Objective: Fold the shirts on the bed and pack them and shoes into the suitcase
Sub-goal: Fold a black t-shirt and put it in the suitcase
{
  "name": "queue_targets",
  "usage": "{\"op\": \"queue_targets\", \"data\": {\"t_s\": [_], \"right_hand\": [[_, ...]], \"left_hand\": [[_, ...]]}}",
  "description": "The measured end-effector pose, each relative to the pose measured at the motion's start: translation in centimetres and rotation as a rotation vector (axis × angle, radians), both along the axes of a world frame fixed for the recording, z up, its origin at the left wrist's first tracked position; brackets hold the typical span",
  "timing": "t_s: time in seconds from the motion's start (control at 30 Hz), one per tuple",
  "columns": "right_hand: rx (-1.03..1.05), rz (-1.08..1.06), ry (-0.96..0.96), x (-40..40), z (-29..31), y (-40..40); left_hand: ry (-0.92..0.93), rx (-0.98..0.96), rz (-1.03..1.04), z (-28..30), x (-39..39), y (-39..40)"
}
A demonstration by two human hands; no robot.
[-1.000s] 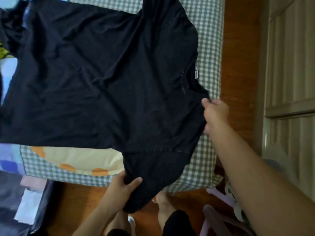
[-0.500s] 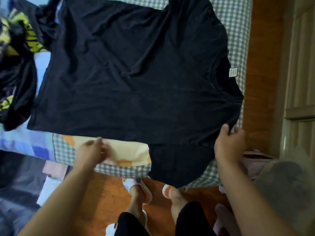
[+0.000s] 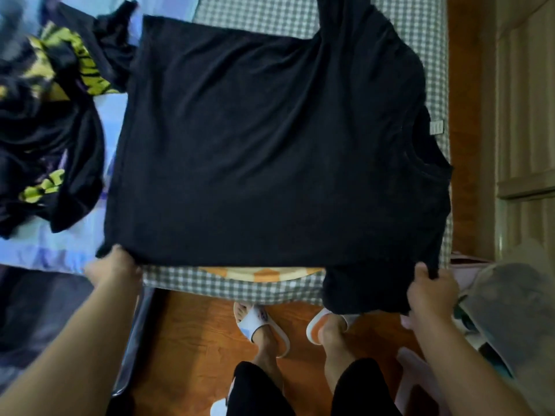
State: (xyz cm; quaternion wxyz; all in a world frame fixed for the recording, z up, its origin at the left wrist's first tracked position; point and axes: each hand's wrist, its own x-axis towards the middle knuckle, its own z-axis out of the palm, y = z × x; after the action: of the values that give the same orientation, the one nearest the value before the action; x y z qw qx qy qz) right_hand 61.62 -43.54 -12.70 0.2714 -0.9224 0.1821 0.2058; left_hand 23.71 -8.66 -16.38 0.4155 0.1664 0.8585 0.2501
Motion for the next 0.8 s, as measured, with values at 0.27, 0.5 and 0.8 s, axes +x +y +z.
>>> {"op": "queue_targets", "data": {"t_s": [0.27, 0.5, 0.8], "right_hand": [[-0.104, 1.107, -0.491, 1.1, -0.1, 16.4], [-0.365, 1.561, -0.464, 8.6, -5.9, 25.0], [-0.382, 1.271, -0.367, 10.7, -5.6, 31.5]], "left_hand": [[0.541, 0.669, -1.643, 1.4, 13.1, -0.3], [0.872, 0.459, -1.901, -3.4, 19.4, 10.6], [1.08, 0.435, -1.47, 0.6, 15.9, 24.2]]}}
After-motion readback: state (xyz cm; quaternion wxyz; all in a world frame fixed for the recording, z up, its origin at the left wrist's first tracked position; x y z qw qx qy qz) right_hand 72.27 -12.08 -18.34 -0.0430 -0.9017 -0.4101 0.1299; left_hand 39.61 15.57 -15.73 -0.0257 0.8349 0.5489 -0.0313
